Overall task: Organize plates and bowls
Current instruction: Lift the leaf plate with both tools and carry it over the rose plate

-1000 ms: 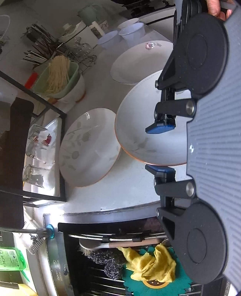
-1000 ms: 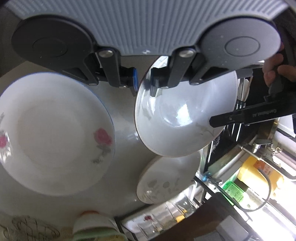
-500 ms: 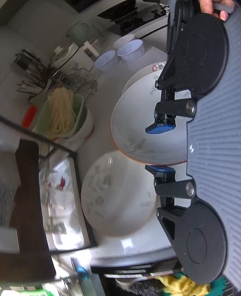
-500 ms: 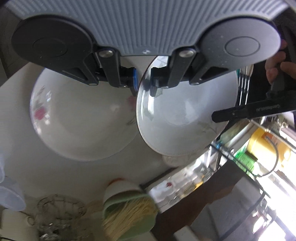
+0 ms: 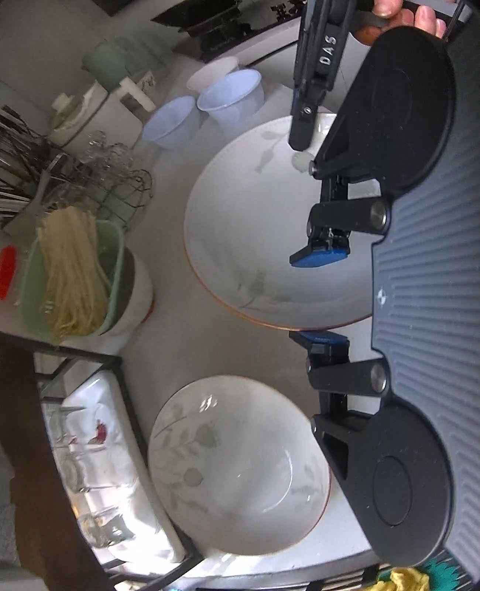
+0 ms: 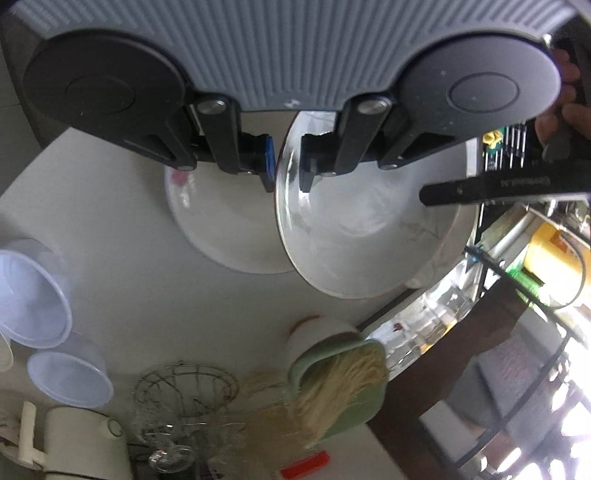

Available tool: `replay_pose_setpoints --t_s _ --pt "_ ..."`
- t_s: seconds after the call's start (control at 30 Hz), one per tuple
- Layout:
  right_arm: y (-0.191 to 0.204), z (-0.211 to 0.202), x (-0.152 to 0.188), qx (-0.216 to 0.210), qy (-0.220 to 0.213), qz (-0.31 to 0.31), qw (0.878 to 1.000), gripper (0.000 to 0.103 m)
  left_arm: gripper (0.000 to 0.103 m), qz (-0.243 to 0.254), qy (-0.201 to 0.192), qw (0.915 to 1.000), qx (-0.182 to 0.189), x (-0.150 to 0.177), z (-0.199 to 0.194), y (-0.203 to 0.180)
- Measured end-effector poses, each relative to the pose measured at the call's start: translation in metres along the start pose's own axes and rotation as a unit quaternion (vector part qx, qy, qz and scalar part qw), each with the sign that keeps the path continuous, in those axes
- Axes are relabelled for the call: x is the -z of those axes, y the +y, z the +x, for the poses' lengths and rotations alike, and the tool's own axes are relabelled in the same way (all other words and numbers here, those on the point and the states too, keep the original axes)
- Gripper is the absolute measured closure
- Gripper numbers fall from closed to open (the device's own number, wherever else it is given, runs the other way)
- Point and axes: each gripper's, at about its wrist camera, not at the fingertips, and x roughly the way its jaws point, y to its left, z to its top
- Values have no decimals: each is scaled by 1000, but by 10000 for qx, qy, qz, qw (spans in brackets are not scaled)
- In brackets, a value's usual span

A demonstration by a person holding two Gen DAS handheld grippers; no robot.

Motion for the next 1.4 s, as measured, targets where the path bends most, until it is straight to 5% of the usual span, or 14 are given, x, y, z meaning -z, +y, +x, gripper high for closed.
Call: replay_pose_setpoints --t_s 0.43,0.87,1.4 --pt "-50 16 -8 13 156 -22 9999 87 63 248 512 9972 -478 -6 46 -45" --pt "-56 35 -9 -171 346 -74 9992 87 64 237 504 9900 -1292 -5 60 -58" --pt "-57 42 -9 -192 352 -233 9989 87 66 173 351 9896 -1387 0 60 -59"
